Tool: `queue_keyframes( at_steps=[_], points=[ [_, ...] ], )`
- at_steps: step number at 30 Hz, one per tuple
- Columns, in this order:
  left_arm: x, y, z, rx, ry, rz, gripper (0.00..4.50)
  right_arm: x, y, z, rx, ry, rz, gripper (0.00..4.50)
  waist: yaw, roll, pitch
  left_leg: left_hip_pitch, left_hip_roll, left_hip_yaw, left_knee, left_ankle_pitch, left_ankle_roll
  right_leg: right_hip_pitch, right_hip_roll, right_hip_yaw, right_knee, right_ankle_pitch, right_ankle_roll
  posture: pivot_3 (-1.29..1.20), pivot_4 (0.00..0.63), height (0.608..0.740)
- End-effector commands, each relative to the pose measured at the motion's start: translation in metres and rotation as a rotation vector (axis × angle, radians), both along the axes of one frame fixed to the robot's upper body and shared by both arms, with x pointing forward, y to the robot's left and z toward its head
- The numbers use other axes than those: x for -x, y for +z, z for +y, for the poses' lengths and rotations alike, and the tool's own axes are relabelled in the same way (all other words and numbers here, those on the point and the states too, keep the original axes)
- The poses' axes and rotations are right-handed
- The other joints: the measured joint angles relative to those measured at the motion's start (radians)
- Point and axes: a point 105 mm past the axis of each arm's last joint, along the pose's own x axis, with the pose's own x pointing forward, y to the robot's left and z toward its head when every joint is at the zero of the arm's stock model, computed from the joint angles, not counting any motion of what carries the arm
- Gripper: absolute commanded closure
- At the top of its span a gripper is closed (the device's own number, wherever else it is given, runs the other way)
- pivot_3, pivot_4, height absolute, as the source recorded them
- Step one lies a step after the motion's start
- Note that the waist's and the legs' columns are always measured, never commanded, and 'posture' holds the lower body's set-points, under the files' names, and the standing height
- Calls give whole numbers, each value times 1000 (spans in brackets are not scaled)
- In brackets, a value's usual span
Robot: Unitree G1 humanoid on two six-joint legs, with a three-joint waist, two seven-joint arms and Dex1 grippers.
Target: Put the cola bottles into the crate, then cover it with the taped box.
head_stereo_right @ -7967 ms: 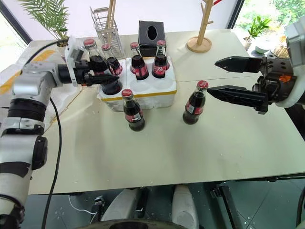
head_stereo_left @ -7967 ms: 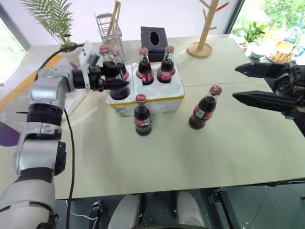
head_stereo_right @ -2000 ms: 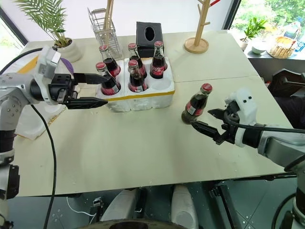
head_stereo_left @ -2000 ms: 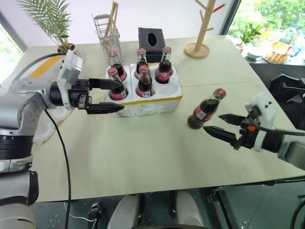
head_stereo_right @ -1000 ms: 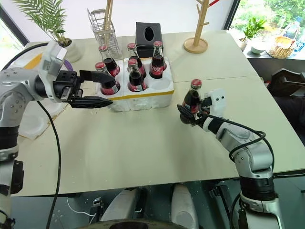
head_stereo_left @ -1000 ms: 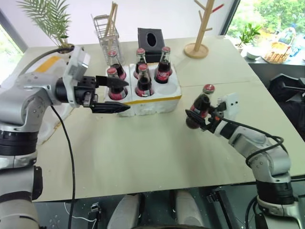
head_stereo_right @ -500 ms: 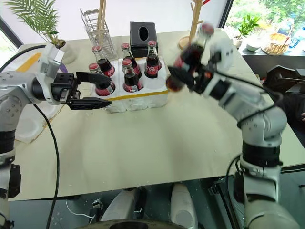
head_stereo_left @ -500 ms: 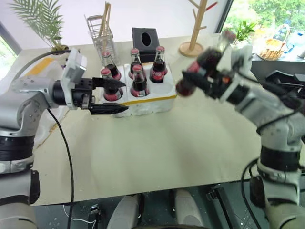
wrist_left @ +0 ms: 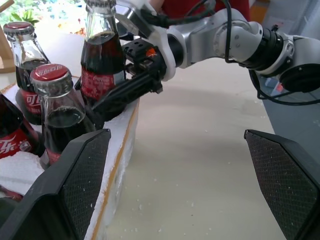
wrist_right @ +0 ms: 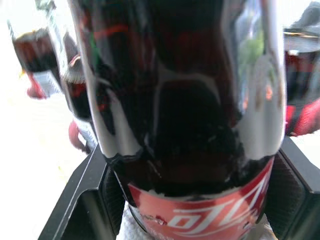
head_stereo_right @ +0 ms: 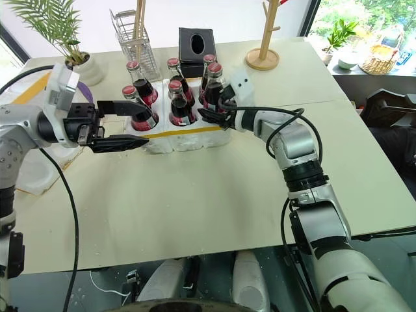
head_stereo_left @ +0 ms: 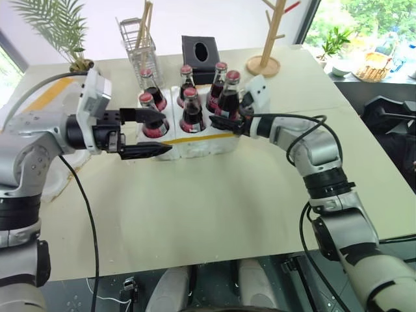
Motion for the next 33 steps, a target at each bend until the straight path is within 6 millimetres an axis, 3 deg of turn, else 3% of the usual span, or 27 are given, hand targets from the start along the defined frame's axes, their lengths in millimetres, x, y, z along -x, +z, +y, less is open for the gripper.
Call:
queue_keyframes(
  at_steps=[1, 5, 8, 12, 15, 19, 23, 26, 29, 33],
  points=[
    [6, 11, 6, -3, 23, -47, 0, 3, 12, 4, -1, 16, -64, 36, 0, 0, 0, 0, 0, 0, 0, 0, 0, 0, 0, 0, 0, 0, 0, 0, 150, 740],
    [11, 12, 18, -11, 68, -37, 0, 18, 29, -7, -51, 34, -103, 36, 1, 0, 0, 0, 0, 0, 1, 1, -1, 0, 0, 1, 0, 0, 0, 0, 150, 740],
    [24, 19, 34, -15, 124, -38, 0, 36, 50, -34, -72, 43, -132, 36, 2, 0, 0, 0, 0, 0, 0, 1, -1, -1, 0, 1, 0, 0, 0, 0, 150, 740],
    [56, 31, 63, -45, 234, -12, 0, 73, 89, -72, -96, 90, -166, 36, 5, 0, 0, 0, 0, 1, 0, 0, 0, -1, 0, 2, -1, 0, 0, 0, 150, 740],
    [76, 40, 86, -52, 363, -4, 0, 94, 103, -87, -71, 135, -150, 36, 4, 0, 0, 1, 1, 1, -1, -2, 3, 0, 0, 2, -2, 0, 0, 0, 150, 740],
    [105, 35, 127, -151, 574, 50, 0, 116, 112, -93, -31, 209, -138, 36, -3, 1, 0, 5, 4, 4, -1, -4, 6, 5, 1, 2, -5, 0, 0, 0, 150, 740],
    [139, 6, 187, -287, 766, 222, 0, 131, 123, -87, -48, 324, -137, 36, 0, 3, 0, 6, 7, 8, -2, -4, 7, 6, 1, 2, -6, 0, -2, 0, 150, 740],
    [159, -16, 239, -507, 888, 318, 0, 135, 125, -81, -33, 385, -138, 36, 5, 3, 0, 7, 8, 9, -2, -5, 7, 6, 1, 2, -9, -1, -6, 0, 150, 740],
    [158, -15, 274, -592, 945, 332, 0, 130, 124, -78, -29, 400, -137, 36, 17, 0, -1, 6, 8, 9, -3, -5, 8, 8, 0, 1, -13, -1, -7, 0, 150, 740],
    [123, 1, 293, -577, 954, 266, 0, 124, 121, -74, -21, 399, -135, 36, 36, -2, -2, 6, 8, 9, -2, -5, 7, 8, -4, -6, -15, -1, -7, 0, 150, 740]
  ],
)
